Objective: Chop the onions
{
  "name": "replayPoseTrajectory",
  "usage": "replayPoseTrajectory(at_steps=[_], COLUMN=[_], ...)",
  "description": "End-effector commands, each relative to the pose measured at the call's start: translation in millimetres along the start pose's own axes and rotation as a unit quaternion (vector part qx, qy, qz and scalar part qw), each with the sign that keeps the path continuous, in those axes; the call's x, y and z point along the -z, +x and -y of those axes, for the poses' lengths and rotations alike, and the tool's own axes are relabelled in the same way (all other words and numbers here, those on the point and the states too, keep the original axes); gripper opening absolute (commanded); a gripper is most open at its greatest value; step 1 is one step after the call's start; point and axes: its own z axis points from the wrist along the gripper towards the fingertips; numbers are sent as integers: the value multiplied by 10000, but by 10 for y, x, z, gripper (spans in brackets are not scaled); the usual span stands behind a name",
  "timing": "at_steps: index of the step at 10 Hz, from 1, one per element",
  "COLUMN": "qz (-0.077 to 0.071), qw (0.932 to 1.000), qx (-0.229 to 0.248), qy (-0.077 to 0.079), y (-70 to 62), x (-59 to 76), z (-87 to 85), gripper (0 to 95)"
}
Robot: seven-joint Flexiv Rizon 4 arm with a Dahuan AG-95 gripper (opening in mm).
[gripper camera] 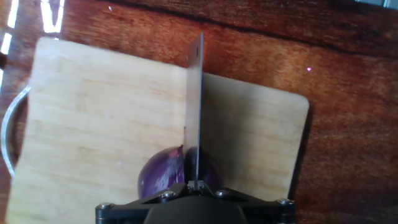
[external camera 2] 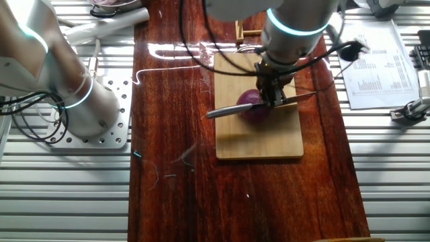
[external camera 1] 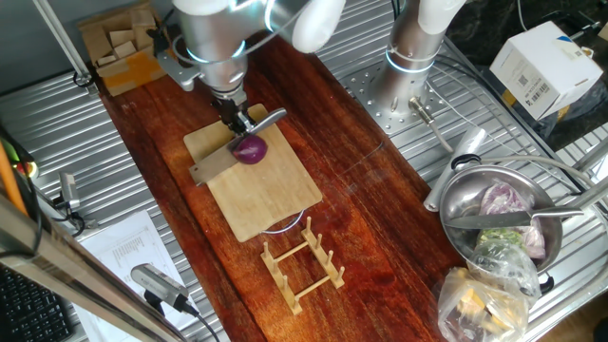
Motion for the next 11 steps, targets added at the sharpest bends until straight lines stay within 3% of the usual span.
replayPoseTrajectory(at_steps=[1,4,6,7,9,11], qz=[75,68,117,121,55,24], qw=[9999,10000,9999,9999,9993,9996], qx=[-74,-49,-40,-35,182,182], qy=[-50,-30,-35,38,329,211], y=[11,5,-2,2,49,36], x=[1,-51,-242,-283,-184,-54], z=[14,41,38,27,85,127], gripper=[0,0,0,0,0,0])
